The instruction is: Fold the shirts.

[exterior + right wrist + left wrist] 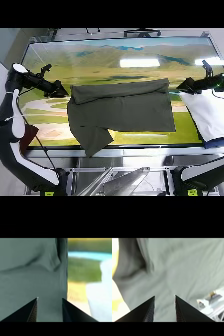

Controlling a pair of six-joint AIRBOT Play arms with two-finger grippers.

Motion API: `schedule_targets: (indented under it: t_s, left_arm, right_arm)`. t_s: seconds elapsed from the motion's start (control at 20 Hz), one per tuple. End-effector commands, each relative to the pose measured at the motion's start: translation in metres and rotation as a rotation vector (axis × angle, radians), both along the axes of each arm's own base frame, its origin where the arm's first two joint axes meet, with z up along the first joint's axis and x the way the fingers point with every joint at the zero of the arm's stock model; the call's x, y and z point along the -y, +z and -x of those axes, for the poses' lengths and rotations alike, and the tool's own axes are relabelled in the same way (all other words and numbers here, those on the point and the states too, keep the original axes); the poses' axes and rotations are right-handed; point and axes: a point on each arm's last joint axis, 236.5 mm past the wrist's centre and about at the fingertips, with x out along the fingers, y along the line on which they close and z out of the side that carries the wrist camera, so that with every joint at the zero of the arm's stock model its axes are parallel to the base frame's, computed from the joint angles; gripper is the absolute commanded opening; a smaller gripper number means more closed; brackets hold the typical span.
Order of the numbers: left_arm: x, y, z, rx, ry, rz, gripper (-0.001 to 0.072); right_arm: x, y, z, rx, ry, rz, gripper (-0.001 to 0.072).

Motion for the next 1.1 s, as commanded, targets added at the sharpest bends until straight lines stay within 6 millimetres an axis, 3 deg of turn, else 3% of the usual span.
schedule_targets:
  t_s: [0.0, 0.15, 0.3, 0.45, 0.7, 1.05]
  left_arm:
    - [0.004, 0.010, 0.054, 0.001, -0.006, -0.022, 0.0263]
    - [0.017, 0.000, 0.115, -0.015, 0.046, -0.025, 0.0264]
    - [0.029, -0.015, 0.164, -0.029, 0.078, -0.032, 0.0264]
    - [0.040, -0.029, 0.202, -0.057, 0.103, -0.024, 0.0266]
    - [0.046, -0.053, 0.236, -0.062, 0.213, -0.050, 0.0289]
    - [0.043, -0.094, 0.253, -0.090, 0.326, -0.083, 0.0290]
  right_arm:
    - [-0.007, -0.014, 0.078, -0.128, 0.004, -0.026, 0.0290]
    - [-0.011, -0.047, 0.126, -0.192, -0.080, 0.009, 0.0301]
    - [-0.024, -0.077, 0.150, -0.242, -0.098, 0.004, 0.0301]
    - [-0.033, -0.092, 0.160, -0.270, -0.097, -0.026, 0.0301]
    - [-0.053, -0.099, 0.165, -0.293, -0.031, -0.051, 0.0300]
    - [-0.066, -0.098, 0.165, -0.288, 0.018, -0.052, 0.0300]
